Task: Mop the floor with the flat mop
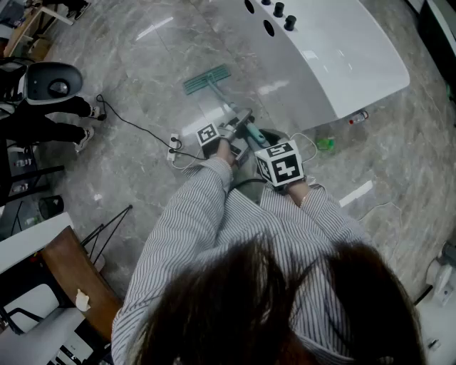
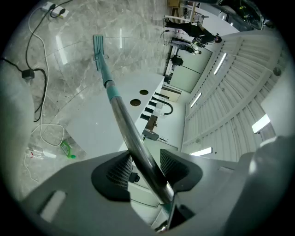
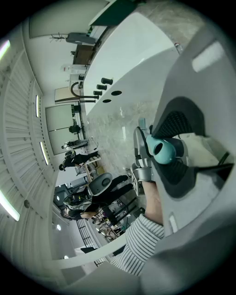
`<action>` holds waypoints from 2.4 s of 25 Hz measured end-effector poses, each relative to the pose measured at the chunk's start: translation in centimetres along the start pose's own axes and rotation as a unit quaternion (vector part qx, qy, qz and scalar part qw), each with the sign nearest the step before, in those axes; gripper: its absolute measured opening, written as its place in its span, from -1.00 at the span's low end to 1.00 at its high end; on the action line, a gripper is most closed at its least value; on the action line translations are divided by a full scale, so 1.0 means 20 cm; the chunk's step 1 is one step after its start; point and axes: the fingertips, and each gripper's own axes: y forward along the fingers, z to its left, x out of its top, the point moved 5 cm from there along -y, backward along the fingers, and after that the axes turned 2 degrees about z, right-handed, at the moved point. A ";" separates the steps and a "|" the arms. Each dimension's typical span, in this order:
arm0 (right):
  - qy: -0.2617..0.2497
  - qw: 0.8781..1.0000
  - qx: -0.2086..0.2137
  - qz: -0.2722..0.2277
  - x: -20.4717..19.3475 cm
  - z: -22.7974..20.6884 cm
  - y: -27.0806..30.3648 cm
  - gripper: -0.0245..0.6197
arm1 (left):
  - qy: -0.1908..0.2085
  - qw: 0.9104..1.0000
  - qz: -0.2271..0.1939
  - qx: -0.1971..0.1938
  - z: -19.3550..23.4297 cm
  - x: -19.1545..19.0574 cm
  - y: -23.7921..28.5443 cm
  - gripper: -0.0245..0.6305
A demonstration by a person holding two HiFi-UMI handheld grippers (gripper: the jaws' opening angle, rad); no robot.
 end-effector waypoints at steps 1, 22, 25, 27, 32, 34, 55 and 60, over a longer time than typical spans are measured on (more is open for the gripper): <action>0.000 1.000 0.000 0.000 0.00 0.00 -0.01 -0.53 | -0.003 1.000 -0.003 -0.001 0.00 -0.01 -0.01 -0.38; -0.024 0.999 0.007 0.023 0.02 -0.01 0.01 -0.52 | 0.002 1.000 0.014 0.024 -0.01 0.01 0.02 -0.33; -0.024 0.999 0.011 0.030 0.09 -0.05 0.07 -0.52 | 0.000 0.999 0.014 0.032 -0.03 0.09 0.08 -0.33; -0.030 0.999 0.013 0.036 0.16 -0.09 0.13 -0.52 | -0.002 0.999 0.014 0.037 -0.06 0.16 0.13 -0.34; -0.057 0.997 0.024 0.055 0.36 -0.12 0.36 -0.51 | -0.004 0.999 0.008 0.038 -0.13 0.46 0.22 -0.35; -0.058 0.996 0.027 0.058 0.49 -0.14 0.49 -0.51 | -0.012 0.999 -0.003 0.033 -0.17 0.62 0.27 -0.37; -0.052 0.996 0.040 0.053 2.44 -0.27 2.01 -0.50 | -0.016 1.000 -0.005 0.020 -1.16 2.78 0.94 -0.41; -0.004 0.999 0.035 0.034 2.74 -0.30 2.17 -0.51 | -0.011 1.000 -0.018 -0.018 -1.33 3.05 1.05 -0.37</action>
